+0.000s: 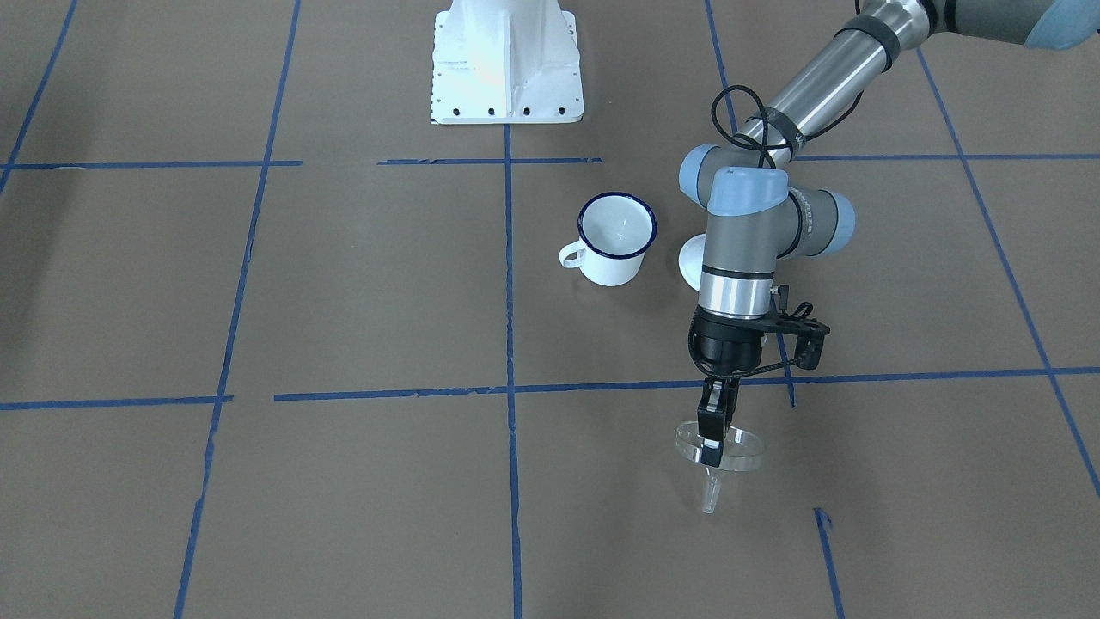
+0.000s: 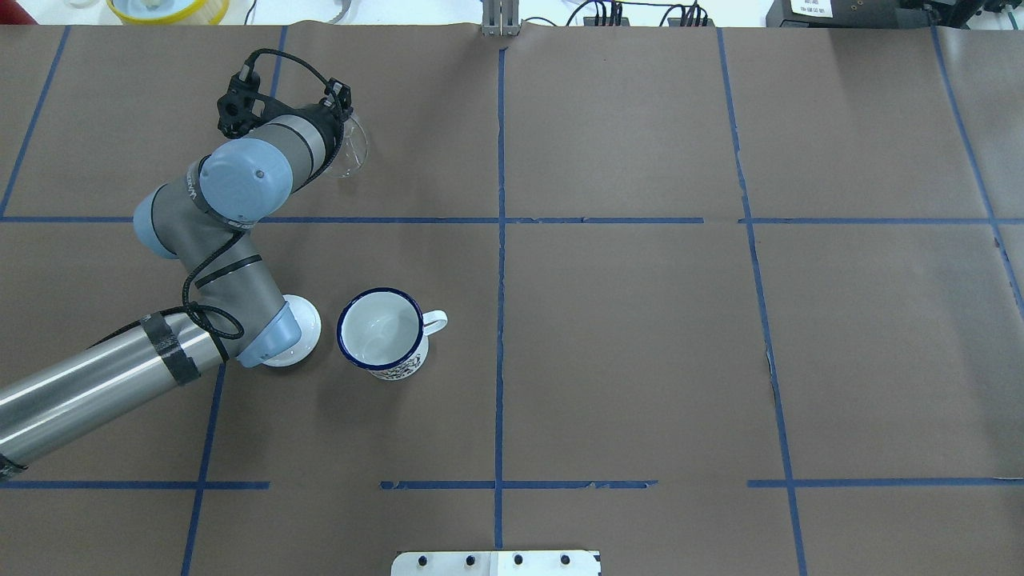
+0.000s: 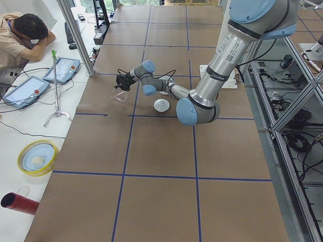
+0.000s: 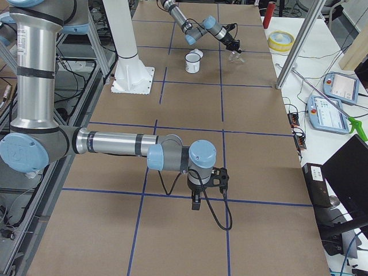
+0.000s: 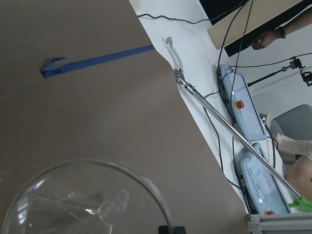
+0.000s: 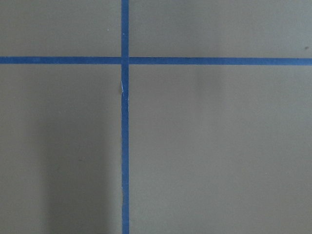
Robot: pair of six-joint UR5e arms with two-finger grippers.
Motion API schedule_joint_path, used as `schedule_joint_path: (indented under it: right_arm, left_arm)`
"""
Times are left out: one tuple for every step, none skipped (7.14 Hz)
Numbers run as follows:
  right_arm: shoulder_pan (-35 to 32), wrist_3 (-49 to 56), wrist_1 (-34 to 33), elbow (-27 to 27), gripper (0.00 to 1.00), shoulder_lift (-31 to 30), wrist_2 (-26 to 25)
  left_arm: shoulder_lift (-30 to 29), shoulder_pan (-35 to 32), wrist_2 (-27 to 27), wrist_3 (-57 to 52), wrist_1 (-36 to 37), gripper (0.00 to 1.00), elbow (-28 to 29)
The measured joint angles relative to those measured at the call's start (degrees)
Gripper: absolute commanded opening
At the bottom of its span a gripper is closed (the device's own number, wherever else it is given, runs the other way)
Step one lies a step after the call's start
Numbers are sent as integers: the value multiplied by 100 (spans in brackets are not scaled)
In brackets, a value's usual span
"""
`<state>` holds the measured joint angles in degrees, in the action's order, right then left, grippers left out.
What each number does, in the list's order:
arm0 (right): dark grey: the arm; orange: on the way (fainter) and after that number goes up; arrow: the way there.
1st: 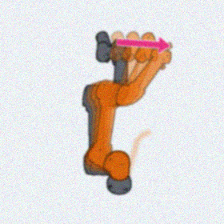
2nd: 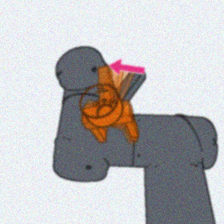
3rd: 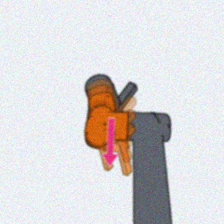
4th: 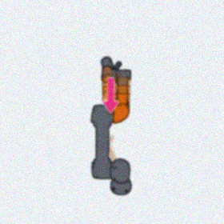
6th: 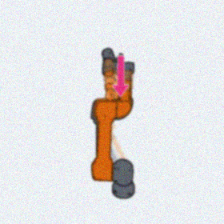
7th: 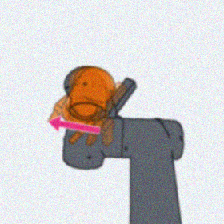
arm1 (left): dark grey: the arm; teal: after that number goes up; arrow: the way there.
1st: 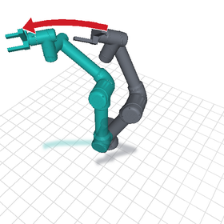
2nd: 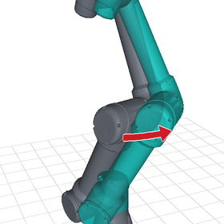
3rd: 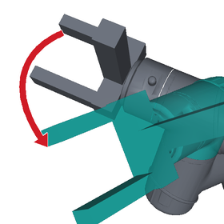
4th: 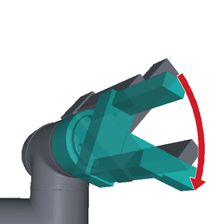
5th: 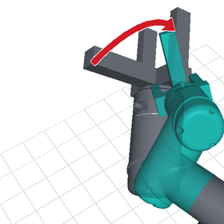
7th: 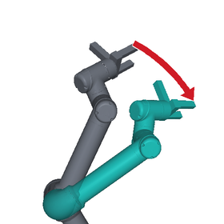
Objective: Remove funnel from cup
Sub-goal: 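Carry the funnel farther from the robot, set it down, open left gripper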
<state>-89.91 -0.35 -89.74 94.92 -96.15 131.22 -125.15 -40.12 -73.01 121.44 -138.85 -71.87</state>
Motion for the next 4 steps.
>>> schedule_joint_path:
  right_arm:
    - [0, 0, 0, 0, 100, 0, 0]
    - [0, 0, 0, 0, 100, 0, 0]
    - [0, 0, 0, 0, 100, 0, 0]
    - [0, 0, 0, 0, 100, 0, 0]
  left_arm:
    - [0, -7, -1, -43, -5, 80, 28]
    - [0, -10, -2, -148, -4, 100, 35]
    - [0, -21, -3, -330, -4, 100, 25]
    - [-1, -65, -52, -669, 8, 100, -72]
